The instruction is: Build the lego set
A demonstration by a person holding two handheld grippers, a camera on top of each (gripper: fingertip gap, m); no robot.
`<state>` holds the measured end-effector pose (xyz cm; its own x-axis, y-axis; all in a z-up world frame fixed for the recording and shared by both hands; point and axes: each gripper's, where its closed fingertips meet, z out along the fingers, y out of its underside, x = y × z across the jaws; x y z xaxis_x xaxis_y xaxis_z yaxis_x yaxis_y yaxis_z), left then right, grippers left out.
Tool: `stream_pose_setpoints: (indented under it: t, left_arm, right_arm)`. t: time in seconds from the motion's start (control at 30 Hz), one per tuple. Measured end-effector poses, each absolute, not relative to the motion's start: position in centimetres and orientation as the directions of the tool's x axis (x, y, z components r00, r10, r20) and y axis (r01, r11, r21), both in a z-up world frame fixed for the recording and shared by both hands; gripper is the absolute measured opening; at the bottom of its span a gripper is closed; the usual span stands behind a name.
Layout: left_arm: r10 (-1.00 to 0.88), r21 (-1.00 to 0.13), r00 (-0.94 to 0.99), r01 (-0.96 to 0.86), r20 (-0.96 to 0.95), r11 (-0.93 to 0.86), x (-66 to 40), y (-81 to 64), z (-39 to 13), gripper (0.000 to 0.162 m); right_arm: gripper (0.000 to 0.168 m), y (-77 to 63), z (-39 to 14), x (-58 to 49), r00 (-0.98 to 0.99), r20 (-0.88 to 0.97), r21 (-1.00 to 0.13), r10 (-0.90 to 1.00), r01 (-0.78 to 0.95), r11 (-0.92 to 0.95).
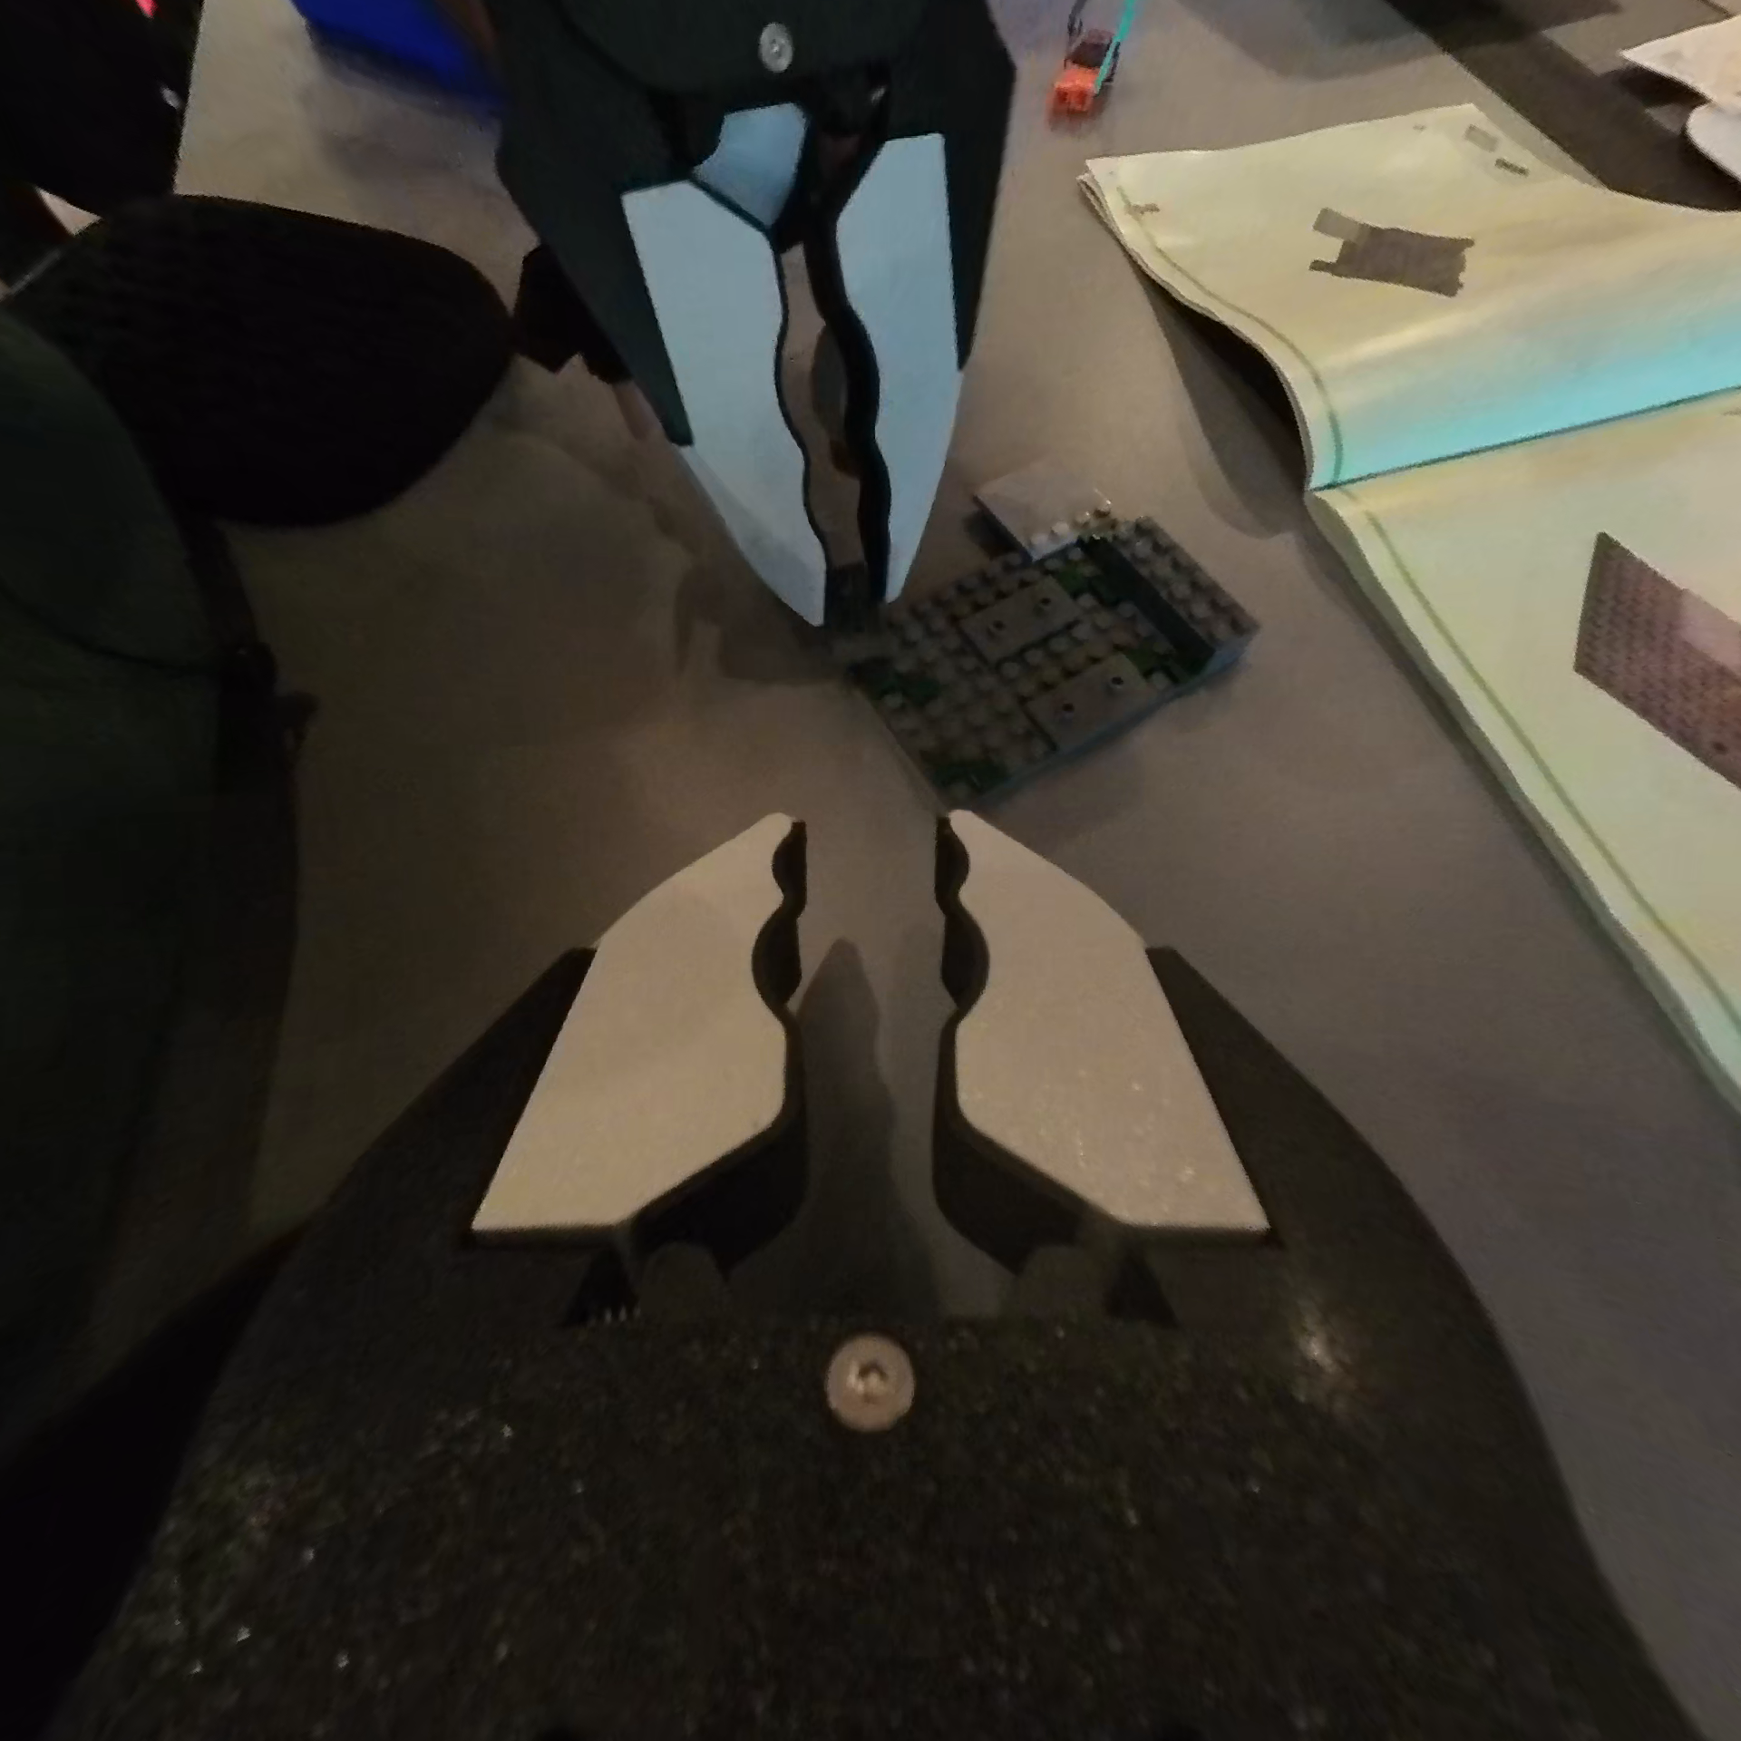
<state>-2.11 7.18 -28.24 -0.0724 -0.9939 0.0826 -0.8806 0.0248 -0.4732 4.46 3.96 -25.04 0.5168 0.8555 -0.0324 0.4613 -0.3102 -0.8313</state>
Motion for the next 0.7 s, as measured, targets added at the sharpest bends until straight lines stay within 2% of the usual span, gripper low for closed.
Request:
stream_pose_setpoints:
  t: [0.17, 0.7]
  left_arm:
    - [-0.997, -0.465, 0.0, -0.885, 0.074, -0.035, -2.42, 7.38, -28.35, 0.015]
    - [-0.995, -0.485, 0.063, -0.869, 0.08, -0.094, -2.21, 7.16, -28.36, 0.016]
  right_arm:
    - [0.026, 4.15, -25.17, 4.87, 0.518, -0.055, -0.841, 0.854, 0.438, -0.32]
    - [0.025, 4.08, -25.07, 4.67, 0.508, -0.075, -0.85, 0.858, 0.417, -0.321]
